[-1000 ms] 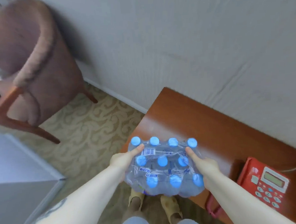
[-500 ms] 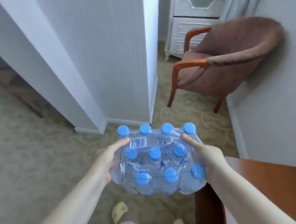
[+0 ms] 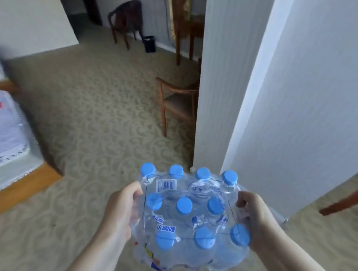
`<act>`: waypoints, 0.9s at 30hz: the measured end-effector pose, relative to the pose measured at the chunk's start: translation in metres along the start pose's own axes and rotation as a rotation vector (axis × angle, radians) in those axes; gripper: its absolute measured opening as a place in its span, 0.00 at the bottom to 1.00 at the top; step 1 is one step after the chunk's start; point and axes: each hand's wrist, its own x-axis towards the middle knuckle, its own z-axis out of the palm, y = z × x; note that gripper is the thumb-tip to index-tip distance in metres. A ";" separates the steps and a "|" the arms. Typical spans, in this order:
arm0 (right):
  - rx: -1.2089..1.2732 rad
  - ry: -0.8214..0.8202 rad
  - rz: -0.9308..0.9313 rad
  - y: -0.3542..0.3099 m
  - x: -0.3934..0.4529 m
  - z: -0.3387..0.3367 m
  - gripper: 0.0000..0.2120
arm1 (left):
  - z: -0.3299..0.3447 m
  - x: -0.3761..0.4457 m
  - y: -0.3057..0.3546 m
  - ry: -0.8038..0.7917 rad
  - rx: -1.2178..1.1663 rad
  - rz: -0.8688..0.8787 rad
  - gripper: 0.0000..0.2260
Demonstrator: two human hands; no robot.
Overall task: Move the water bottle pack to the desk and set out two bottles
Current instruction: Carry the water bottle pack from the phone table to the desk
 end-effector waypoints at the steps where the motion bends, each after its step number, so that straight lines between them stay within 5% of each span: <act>1: -0.005 -0.018 0.021 -0.008 0.009 0.024 0.13 | -0.011 0.014 0.010 0.024 -0.033 0.004 0.20; 13: -0.141 -0.048 -0.006 -0.117 0.168 0.272 0.10 | -0.065 0.223 0.151 0.231 -0.171 -0.021 0.15; 27: -0.137 -0.055 -0.026 -0.249 0.358 0.578 0.20 | -0.136 0.516 0.376 0.158 -0.192 0.027 0.17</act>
